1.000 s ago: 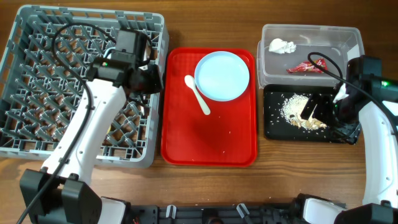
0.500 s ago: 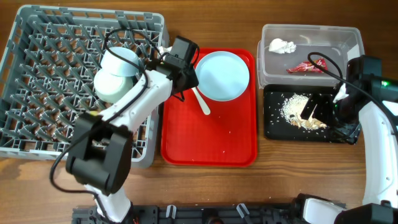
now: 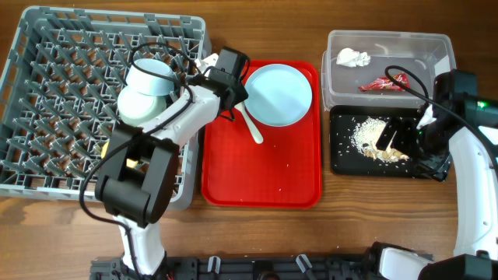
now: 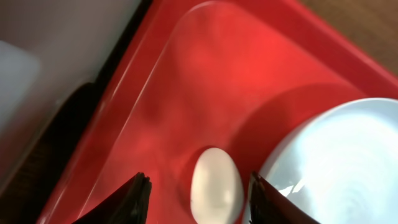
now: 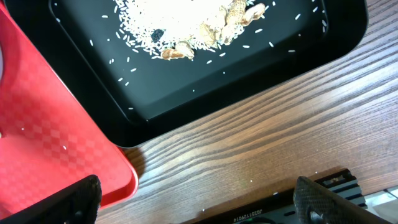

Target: Sort waste into correct bins and load items into the dishwasher rack

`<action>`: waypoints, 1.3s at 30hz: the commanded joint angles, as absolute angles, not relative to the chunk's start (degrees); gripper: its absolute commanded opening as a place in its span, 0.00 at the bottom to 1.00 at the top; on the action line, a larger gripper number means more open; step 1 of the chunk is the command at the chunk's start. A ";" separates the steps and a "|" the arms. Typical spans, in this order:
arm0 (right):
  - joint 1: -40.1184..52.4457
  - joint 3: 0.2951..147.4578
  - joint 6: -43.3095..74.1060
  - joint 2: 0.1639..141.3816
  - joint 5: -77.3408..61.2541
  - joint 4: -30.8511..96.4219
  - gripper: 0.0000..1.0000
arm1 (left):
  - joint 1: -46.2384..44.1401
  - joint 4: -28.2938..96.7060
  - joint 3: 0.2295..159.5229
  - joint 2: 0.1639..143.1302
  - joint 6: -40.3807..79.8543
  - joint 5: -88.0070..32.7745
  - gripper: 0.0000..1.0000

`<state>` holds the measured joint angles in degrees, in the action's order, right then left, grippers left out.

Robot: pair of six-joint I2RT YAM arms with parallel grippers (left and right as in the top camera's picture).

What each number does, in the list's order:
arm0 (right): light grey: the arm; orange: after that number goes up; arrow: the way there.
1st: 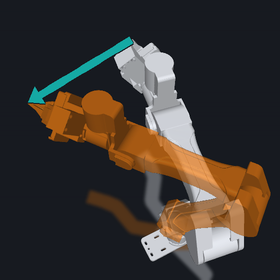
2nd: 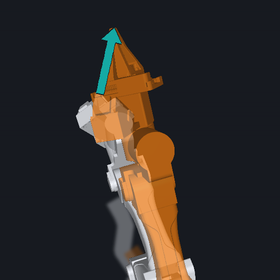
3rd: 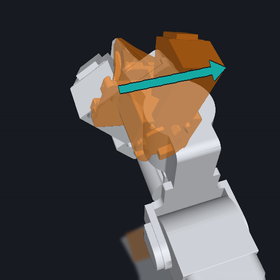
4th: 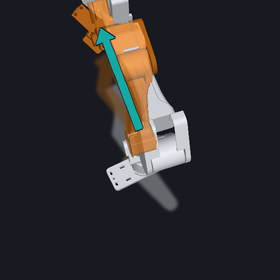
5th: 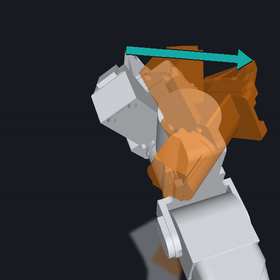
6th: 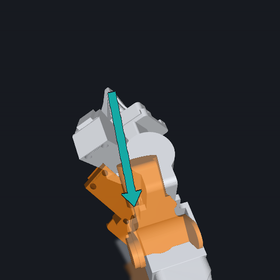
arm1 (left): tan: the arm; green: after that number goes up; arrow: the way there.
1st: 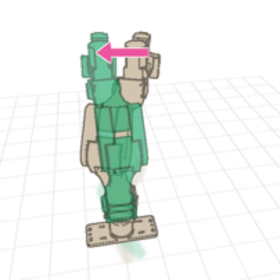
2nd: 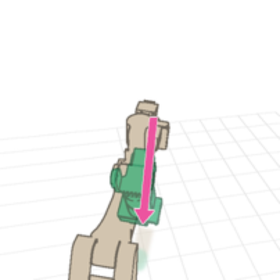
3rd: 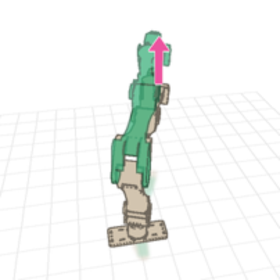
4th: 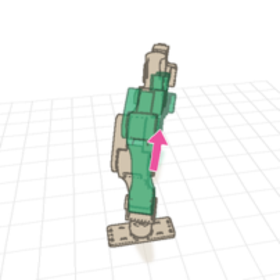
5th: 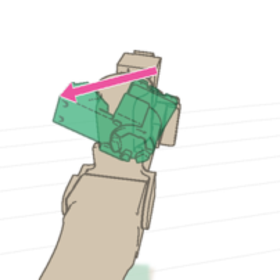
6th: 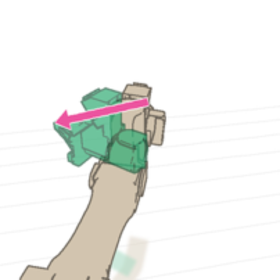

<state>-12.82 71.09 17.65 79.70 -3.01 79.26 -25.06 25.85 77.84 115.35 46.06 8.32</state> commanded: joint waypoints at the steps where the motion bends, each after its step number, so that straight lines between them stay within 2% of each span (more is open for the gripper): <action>1: -12.99 71.77 16.93 79.48 -3.90 79.29 1.00 | -25.12 25.23 77.71 117.95 46.98 7.90 0.53; 6: -12.99 71.77 16.91 79.48 -3.90 79.37 1.00 | -27.03 25.04 77.71 118.72 46.94 8.03 0.53; 13: -12.99 71.77 16.88 79.48 -3.90 79.81 1.00 | -27.62 31.38 77.71 121.30 46.74 8.51 0.54; 18: -12.99 71.77 16.88 79.48 -3.90 80.03 1.00 | -27.22 29.98 77.73 121.30 46.76 8.88 0.51; 23: -12.99 71.77 16.91 79.48 -3.90 80.05 1.00 | -27.59 28.03 77.71 121.43 46.78 7.14 0.42; 30: -12.99 71.77 16.91 79.48 -3.92 80.25 1.00 | -28.14 27.86 77.71 122.17 47.40 7.73 0.40; 32: -12.99 71.77 16.91 79.48 -3.92 80.25 1.00 | -28.23 28.45 77.71 122.15 47.37 7.73 0.18; 37: -12.99 71.77 16.91 79.48 -3.97 80.27 1.00 | -27.51 29.43 77.73 121.03 46.74 7.79 0.15; 39: -12.99 71.77 16.91 79.48 -4.12 80.27 1.00 | -27.42 30.11 77.73 119.52 46.72 7.79 0.09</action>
<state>-12.82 71.09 17.65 79.70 -3.01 80.14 -27.79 28.49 78.72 119.00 46.65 8.75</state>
